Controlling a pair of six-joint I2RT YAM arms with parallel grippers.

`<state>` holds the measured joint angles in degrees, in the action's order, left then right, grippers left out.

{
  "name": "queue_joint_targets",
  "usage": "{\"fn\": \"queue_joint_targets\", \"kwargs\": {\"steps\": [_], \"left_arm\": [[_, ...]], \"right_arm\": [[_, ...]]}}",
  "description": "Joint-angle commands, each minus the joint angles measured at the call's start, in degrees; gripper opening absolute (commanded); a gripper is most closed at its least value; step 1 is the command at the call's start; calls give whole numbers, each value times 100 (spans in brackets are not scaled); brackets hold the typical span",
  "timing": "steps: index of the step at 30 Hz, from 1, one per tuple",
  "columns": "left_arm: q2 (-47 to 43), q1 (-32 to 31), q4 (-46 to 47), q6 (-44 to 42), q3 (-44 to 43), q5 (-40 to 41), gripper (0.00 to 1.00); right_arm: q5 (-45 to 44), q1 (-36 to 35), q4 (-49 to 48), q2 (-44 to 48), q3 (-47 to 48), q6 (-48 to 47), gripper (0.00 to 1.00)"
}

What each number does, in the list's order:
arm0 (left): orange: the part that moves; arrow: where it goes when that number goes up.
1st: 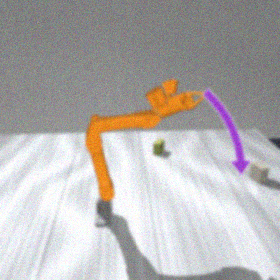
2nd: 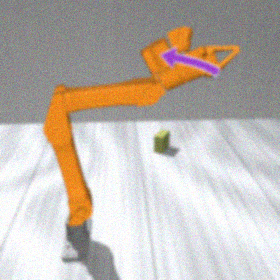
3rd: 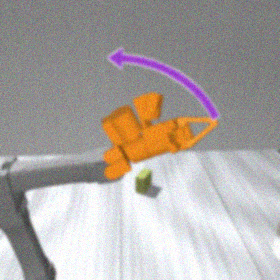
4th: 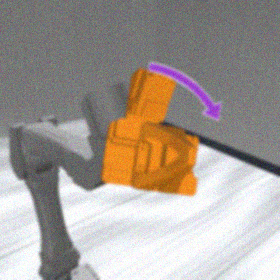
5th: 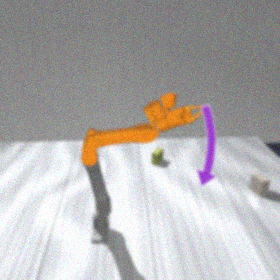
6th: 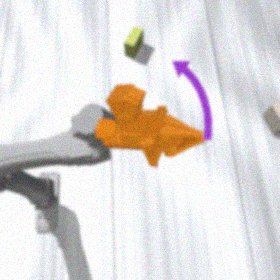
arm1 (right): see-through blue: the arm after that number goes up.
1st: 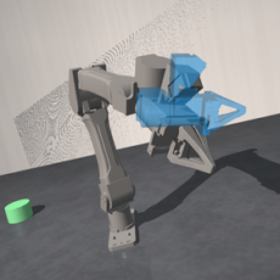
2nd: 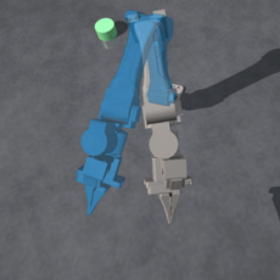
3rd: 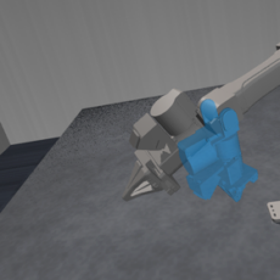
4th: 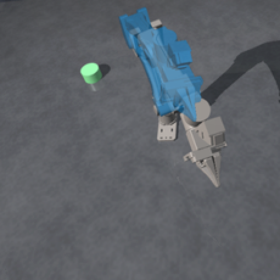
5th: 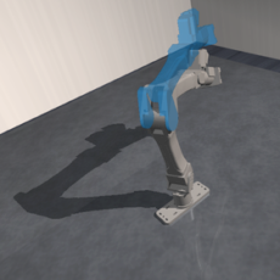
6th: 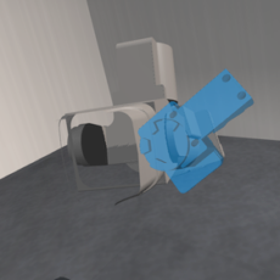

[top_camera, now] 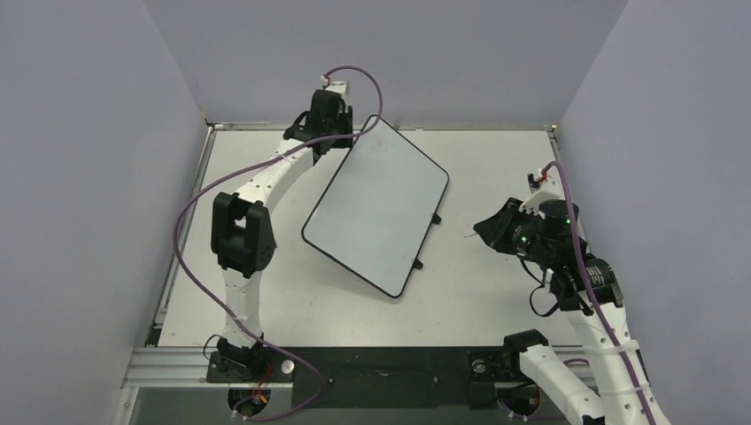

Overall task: Write a sentence on the whiteboard
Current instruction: Adjust the whiteboard at the center of the board.

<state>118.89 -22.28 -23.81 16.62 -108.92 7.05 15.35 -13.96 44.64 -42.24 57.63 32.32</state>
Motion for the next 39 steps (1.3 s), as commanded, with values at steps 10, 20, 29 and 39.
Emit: {"fn": "queue_joint_targets", "kwargs": {"steps": [10,20,29,39], "left_arm": [[1172,-856,-552,-1015,-1917,-1907,31],[1411,-1377,-911,-1623,-2452,-2620,32],[811,-1339,-971,-1521,-2511,-2266,49],[145,-755,-1124,-1185,-2126,-2279,48]], "right_arm": [[-188,-2,44,200,107,-125,0],[-157,1,45,288,67,-157,0],[-92,-3,44,275,112,-131,0],[-47,-11,-37,267,105,-89,0]]}}
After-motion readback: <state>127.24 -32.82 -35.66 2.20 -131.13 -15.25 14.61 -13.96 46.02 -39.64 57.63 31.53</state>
